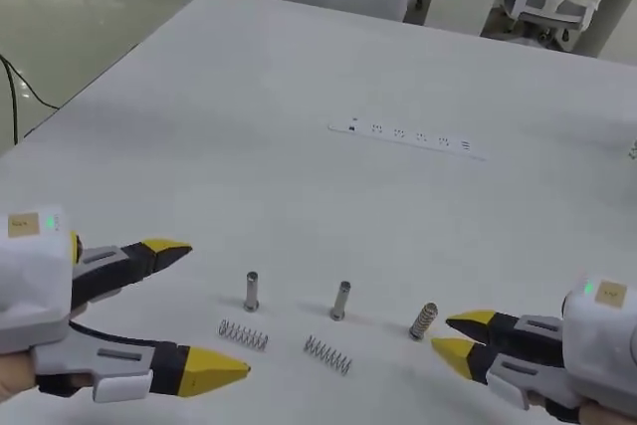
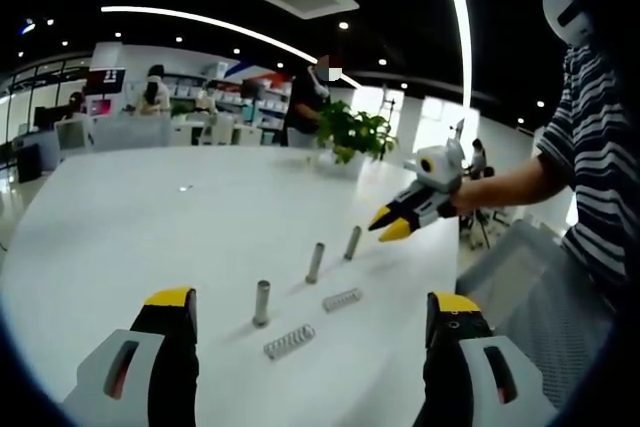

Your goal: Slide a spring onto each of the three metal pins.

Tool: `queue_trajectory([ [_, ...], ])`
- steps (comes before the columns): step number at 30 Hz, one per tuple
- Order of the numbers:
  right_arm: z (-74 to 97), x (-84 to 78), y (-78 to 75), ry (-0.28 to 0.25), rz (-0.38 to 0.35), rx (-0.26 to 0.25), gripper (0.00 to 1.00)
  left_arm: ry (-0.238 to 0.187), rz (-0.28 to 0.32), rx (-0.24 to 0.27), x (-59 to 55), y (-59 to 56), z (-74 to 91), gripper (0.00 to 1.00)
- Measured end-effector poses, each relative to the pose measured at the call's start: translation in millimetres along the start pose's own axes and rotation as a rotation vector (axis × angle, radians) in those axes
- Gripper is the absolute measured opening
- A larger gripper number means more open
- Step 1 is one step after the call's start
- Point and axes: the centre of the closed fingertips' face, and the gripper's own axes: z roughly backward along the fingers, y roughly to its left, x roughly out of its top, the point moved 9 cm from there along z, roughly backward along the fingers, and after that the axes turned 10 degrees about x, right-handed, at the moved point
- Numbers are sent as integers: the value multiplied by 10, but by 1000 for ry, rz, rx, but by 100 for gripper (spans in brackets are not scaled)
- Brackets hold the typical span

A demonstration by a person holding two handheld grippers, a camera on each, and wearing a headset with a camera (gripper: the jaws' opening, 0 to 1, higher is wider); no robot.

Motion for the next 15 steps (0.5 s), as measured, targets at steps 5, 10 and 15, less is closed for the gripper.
queue_trajectory([
  [5, -16, -41, 42, 11, -7, 11, 15, 1, 4, 3, -14, 3, 13, 91],
  [10, -36, -58, 64, 19, -8, 18, 15, 7, 5, 5, -32, 3, 23, 91],
  [15, -52, -50, 96, 19, -5, 28, 14, 7, 8, 4, -35, 4, 22, 91],
])
